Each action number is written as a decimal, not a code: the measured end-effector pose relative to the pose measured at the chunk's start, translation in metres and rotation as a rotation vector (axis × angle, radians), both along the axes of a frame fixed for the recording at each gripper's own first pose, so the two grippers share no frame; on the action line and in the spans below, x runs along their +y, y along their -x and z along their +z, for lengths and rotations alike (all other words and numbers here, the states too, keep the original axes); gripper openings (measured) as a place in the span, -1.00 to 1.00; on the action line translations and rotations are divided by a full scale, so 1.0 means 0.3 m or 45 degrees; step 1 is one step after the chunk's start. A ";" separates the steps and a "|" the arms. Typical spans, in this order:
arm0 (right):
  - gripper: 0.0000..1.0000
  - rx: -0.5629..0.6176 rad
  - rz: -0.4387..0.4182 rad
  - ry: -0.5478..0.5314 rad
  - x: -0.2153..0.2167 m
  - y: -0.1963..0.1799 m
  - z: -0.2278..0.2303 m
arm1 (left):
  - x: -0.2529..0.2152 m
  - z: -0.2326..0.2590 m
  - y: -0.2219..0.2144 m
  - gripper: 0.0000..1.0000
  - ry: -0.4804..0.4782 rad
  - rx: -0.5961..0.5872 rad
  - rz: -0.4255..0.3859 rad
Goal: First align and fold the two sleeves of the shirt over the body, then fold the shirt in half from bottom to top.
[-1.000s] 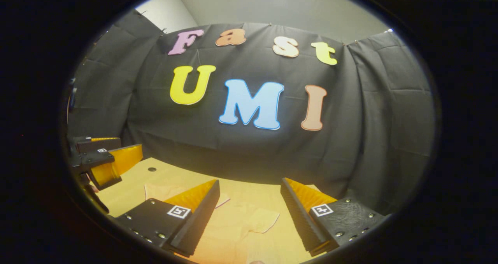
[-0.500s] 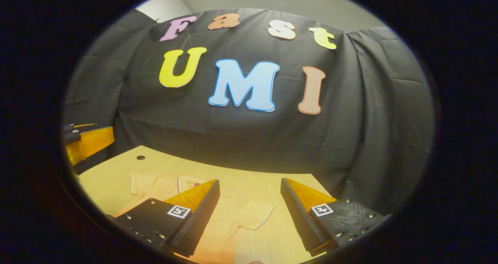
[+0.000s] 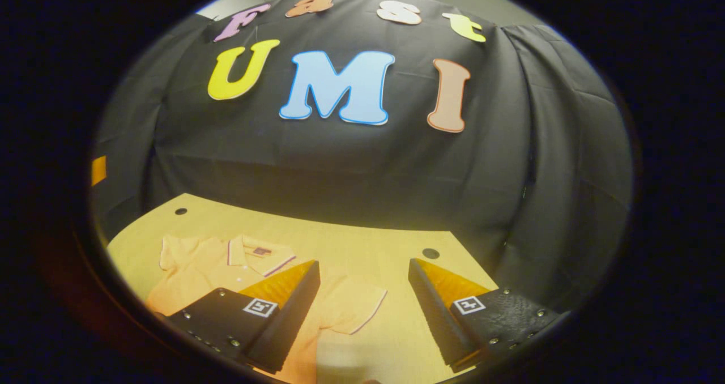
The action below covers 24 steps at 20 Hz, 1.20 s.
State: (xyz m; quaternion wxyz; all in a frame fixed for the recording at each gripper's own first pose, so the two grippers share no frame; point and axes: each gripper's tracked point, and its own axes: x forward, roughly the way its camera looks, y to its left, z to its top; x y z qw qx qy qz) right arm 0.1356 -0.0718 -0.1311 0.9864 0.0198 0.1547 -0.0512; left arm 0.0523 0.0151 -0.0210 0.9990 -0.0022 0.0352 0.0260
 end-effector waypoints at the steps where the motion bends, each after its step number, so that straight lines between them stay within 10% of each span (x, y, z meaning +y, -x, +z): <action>1: 0.94 0.019 0.000 -0.003 -0.010 -0.017 -0.028 | 0.005 -0.001 0.004 0.92 -0.002 0.004 0.010; 24: 0.95 0.457 -0.108 -0.197 -0.080 -0.312 -0.562 | 0.065 -0.038 0.080 0.92 -0.003 0.046 0.130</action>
